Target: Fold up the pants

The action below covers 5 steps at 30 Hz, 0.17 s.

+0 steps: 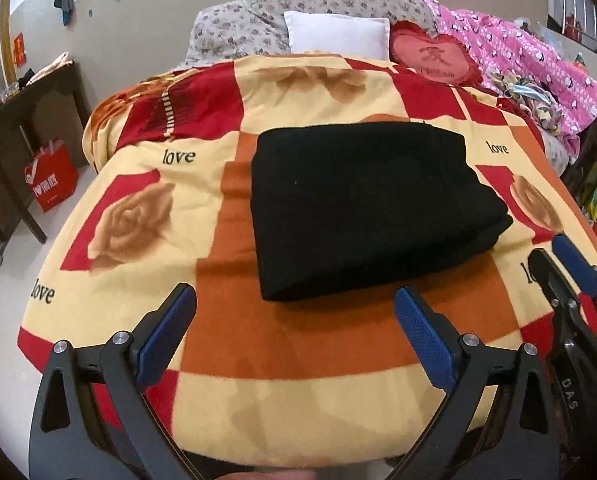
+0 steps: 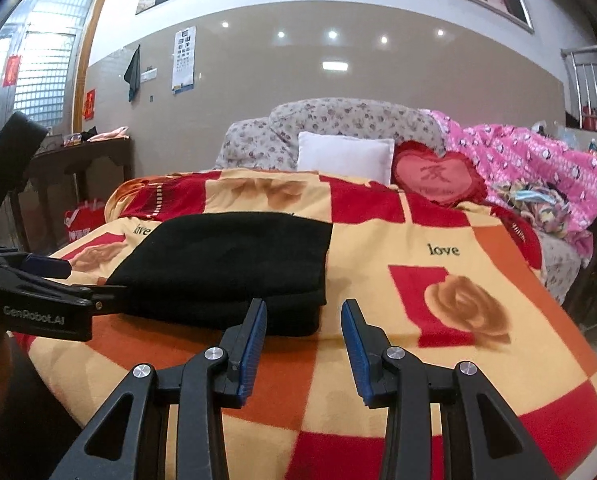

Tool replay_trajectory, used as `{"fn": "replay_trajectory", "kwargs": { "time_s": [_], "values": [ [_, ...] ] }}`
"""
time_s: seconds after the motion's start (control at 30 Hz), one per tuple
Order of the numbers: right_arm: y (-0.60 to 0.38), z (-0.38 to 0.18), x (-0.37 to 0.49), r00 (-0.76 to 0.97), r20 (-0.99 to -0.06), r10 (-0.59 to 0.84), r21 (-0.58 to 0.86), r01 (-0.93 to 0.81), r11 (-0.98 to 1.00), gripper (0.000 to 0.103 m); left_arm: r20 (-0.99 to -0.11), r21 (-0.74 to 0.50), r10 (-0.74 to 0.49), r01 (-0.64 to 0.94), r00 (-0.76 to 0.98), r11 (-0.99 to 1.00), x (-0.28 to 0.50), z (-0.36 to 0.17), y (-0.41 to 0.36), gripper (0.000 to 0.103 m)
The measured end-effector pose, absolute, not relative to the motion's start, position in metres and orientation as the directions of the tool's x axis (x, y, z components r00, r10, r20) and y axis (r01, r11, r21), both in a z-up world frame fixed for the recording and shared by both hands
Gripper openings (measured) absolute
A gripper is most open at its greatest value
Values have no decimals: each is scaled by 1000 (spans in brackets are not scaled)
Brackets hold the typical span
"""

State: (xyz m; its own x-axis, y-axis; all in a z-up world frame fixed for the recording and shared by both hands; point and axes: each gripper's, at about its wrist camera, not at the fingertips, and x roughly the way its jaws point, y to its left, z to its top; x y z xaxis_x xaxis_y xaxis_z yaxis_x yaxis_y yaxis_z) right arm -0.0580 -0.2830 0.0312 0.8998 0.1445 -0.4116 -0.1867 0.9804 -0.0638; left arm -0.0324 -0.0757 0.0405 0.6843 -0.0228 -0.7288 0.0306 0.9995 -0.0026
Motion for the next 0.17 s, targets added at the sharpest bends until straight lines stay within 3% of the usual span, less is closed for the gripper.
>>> {"fn": "replay_trajectory", "kwargs": {
  "time_s": [0.17],
  "values": [
    [-276, 28, -60, 897, -418, 144, -88, -198, 976, 36, -709, 8, -29, 49, 705, 999, -41, 41, -82, 100]
  ]
}}
